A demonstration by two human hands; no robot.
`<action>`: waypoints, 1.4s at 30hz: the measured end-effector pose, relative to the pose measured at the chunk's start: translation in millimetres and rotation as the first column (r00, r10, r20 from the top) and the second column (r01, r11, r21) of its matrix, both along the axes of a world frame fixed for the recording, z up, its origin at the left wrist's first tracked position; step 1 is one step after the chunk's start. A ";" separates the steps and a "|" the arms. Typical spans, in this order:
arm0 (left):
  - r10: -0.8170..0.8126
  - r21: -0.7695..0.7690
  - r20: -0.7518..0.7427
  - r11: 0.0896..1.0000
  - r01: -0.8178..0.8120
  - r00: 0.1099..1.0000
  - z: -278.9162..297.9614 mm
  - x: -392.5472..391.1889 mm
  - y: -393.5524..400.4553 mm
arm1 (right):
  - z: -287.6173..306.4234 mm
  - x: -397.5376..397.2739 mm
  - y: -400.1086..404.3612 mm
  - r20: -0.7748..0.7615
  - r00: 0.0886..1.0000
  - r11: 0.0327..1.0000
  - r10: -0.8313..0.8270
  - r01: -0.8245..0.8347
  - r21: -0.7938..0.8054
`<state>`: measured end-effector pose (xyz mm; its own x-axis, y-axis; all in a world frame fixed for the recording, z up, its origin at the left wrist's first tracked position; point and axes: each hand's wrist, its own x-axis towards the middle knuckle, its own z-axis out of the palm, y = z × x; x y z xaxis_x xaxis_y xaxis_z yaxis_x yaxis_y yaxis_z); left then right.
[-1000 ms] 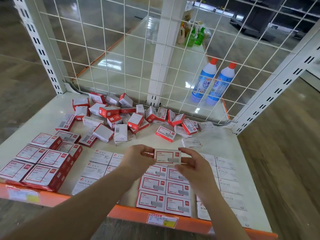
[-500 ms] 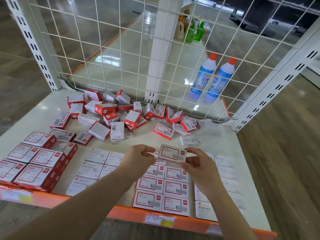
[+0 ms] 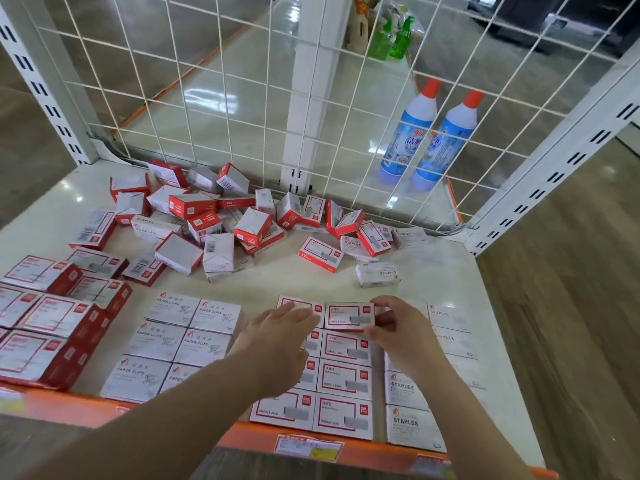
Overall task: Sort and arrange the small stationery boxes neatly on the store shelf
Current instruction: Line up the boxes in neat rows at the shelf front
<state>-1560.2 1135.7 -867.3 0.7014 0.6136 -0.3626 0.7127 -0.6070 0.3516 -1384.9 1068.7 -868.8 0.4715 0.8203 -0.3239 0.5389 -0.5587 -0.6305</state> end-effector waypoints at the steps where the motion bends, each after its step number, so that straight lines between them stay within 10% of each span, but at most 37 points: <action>1: -0.014 0.016 -0.007 1.000 0.014 1.000 -0.4 0.9 -0.2 | -1.6 1.2 1.8 0.019 1.000 1.000 0.011 -0.010 -0.022; 14: -0.132 0.161 -0.022 0.978 0.133 0.991 -11.0 17.4 9.7 | -8.4 4.0 17.1 0.281 0.926 0.947 0.252 -0.176 -0.268; 26: -0.013 0.102 0.091 0.995 0.004 0.996 -5.5 5.7 18.3 | -3.6 7.8 50.4 0.378 0.911 0.977 0.164 -0.202 0.061; 42: -0.001 0.077 0.042 0.997 -0.002 0.999 -6.5 -8.3 31.9 | -22.5 -2.1 106.2 0.377 0.906 0.981 0.195 -0.186 -0.060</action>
